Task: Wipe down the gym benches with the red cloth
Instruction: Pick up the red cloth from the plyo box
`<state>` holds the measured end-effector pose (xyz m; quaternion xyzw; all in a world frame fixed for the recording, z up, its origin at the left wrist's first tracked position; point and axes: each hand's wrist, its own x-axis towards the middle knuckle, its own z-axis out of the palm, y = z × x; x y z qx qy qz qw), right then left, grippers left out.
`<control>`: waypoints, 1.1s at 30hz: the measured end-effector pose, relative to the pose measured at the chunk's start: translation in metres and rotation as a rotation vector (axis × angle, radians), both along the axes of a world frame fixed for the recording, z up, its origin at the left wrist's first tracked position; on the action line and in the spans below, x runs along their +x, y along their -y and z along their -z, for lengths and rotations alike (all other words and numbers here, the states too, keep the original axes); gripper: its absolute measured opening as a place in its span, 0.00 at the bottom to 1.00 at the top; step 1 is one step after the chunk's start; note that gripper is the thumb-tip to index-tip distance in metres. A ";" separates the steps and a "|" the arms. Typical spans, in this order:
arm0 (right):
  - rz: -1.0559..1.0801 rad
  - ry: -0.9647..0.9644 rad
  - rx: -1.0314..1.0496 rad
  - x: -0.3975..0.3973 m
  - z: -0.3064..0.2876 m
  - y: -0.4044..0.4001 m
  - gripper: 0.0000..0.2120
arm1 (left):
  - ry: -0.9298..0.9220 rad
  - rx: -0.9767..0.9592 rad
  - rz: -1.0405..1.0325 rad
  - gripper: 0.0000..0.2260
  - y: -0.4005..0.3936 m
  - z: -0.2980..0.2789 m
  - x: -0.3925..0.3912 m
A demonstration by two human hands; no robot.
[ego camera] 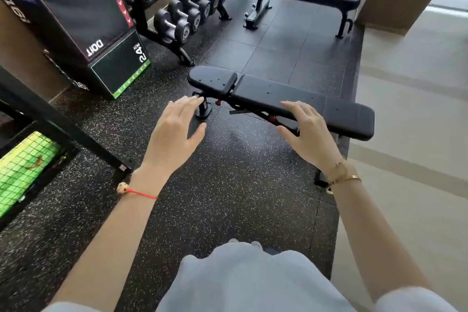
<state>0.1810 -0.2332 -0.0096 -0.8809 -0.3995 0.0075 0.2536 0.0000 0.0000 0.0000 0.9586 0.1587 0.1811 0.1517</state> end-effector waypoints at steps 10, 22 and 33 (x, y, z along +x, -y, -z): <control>-0.014 -0.028 -0.004 -0.002 0.010 0.004 0.25 | -0.033 -0.010 -0.083 0.22 0.013 0.011 -0.016; -0.117 -0.096 -0.019 0.019 0.027 -0.027 0.25 | -0.023 -0.109 -0.260 0.21 0.012 0.029 -0.027; -0.296 -0.139 -0.074 0.069 0.045 -0.187 0.24 | 0.002 -0.174 -0.477 0.20 -0.094 0.057 -0.012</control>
